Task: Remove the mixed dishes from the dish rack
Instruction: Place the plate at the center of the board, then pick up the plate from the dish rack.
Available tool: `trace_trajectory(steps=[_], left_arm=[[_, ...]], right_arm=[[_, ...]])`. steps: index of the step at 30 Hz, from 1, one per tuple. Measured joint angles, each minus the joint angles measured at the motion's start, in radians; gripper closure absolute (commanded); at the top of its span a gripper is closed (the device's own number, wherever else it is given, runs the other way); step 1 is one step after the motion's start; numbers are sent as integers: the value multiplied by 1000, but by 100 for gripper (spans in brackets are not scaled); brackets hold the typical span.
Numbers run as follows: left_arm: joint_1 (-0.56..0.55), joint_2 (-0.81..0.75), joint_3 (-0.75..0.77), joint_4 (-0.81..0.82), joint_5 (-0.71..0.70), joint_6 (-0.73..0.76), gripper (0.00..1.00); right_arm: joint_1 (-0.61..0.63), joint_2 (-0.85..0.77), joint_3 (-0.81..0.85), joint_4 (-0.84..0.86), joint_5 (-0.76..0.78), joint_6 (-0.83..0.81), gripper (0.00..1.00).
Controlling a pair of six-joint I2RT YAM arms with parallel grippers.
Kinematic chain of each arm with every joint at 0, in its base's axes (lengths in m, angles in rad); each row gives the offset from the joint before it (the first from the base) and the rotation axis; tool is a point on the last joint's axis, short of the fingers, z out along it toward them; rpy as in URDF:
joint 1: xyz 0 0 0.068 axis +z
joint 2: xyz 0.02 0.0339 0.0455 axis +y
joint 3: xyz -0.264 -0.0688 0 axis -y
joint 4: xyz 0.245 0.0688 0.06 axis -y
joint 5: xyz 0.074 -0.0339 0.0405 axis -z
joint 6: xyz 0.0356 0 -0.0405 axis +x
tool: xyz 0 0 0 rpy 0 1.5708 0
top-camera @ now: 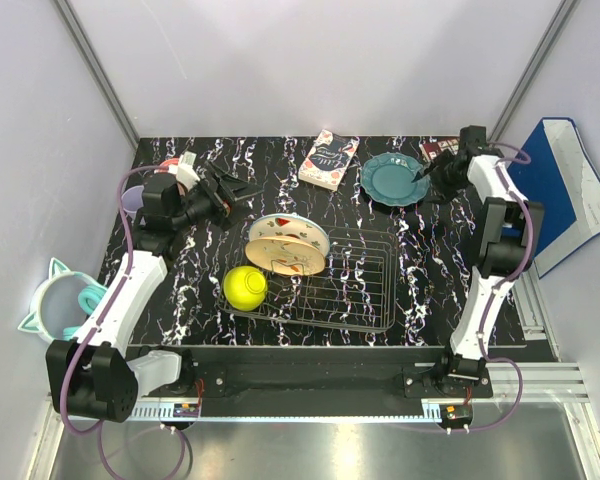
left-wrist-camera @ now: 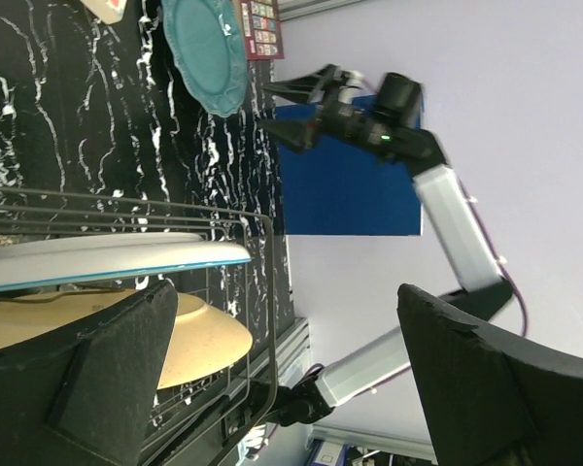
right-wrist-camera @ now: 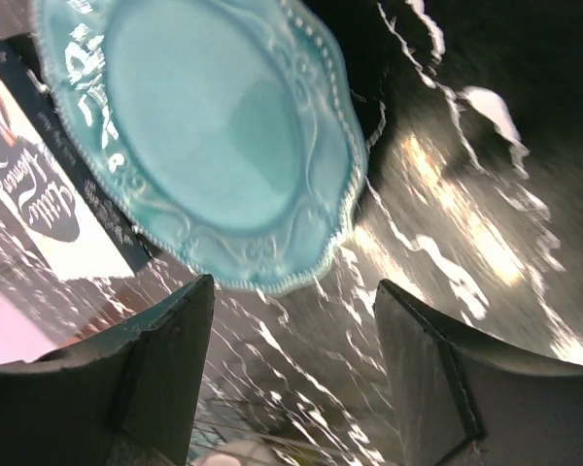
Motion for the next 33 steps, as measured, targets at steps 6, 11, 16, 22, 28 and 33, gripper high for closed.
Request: trace_trajectory(steps=[6, 11, 16, 22, 28, 33], left_arm=[[0, 3, 67, -100, -42, 83, 1], [-1, 8, 168, -179, -100, 195, 1], [-3, 0, 205, -222, -148, 319, 1], [-35, -71, 161, -243, -217, 469, 1], [-89, -175, 67, -224, -231, 650, 1], [-177, -289, -70, -161, -199, 919, 6]], right_arm=[[11, -251, -159, 31, 29, -48, 27], [122, -448, -197, 105, 9, -72, 29], [291, -608, -235, 248, -76, -89, 31], [436, -792, -321, 355, -136, -221, 31], [512, -1032, -649, 436, -127, -290, 32], [523, -1179, -774, 435, -117, -299, 32]])
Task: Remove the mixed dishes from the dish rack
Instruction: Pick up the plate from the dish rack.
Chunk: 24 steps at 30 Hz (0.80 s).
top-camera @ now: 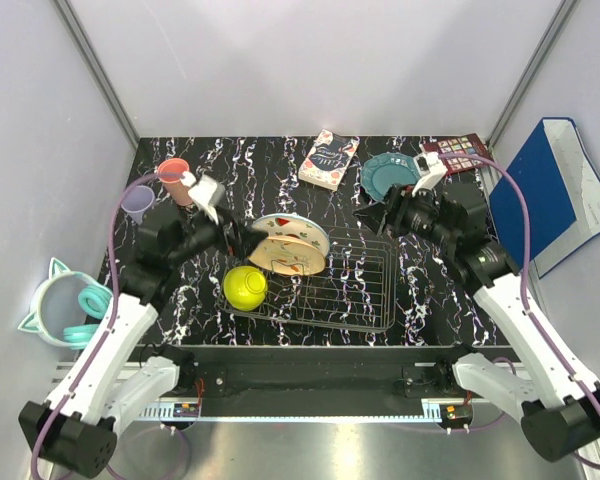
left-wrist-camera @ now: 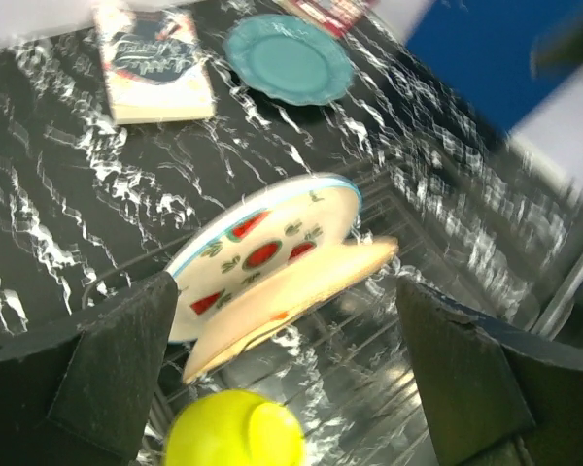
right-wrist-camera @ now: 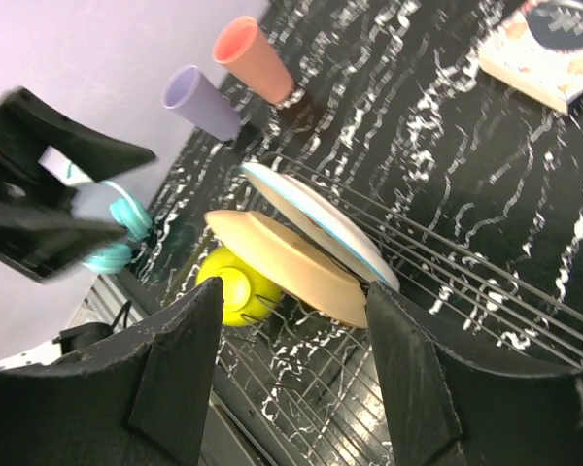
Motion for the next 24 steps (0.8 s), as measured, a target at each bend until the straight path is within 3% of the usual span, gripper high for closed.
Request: trace_trajectory(steps=[5, 10, 18, 21, 22, 24], left_arm=[[-13, -115, -131, 52, 102, 275, 15], [-13, -59, -122, 47, 207, 497, 26], [-13, 116, -117, 64, 286, 620, 38], [-13, 180, -109, 68, 313, 653, 50], [-14, 193, -106, 67, 320, 658, 58], [-16, 225, -92, 67, 338, 681, 63]], right_arm=[[19, -64, -23, 29, 0, -3, 32], [19, -101, -88, 55, -2, 19, 33], [19, -163, -154, 62, 1, 54, 33], [19, -188, -157, 65, 4, 59, 33], [19, -195, -160, 66, 5, 60, 33], [19, -203, -167, 67, 7, 62, 33]])
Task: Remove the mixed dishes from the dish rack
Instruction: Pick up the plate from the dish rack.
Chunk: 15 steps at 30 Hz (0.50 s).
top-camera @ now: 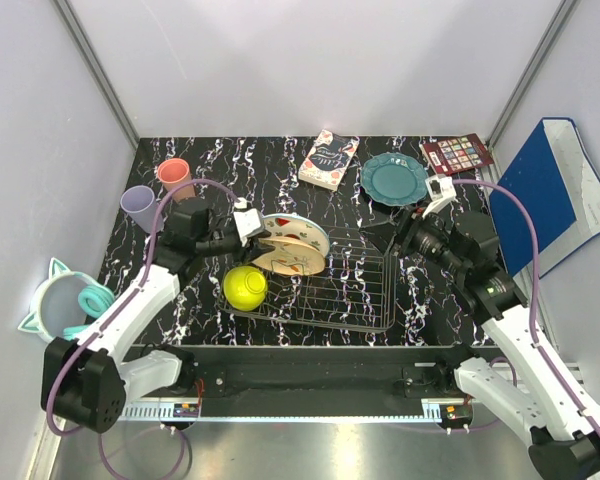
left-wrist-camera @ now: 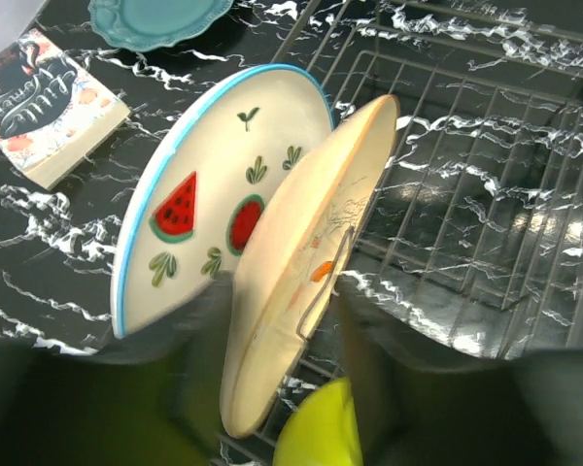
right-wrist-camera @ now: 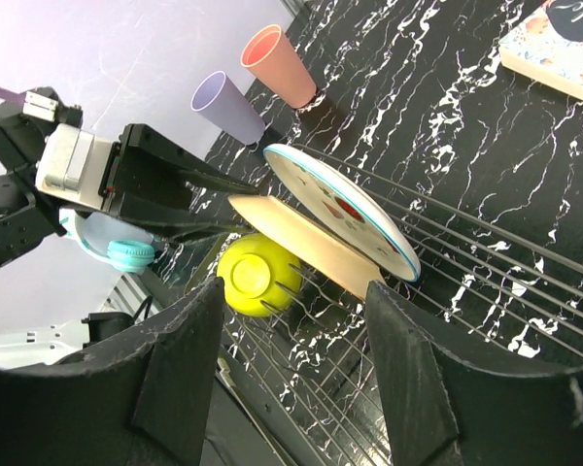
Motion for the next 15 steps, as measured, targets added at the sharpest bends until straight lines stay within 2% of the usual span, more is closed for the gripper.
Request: trace_trajectory(steps=[6, 15], left_arm=[[-11, 71, 37, 6, 27, 60, 70], [-32, 149, 51, 34, 38, 138, 66]], right_arm=[[0, -1, -22, 3, 2, 8, 33], [0, -3, -55, 5, 11, 12, 33]])
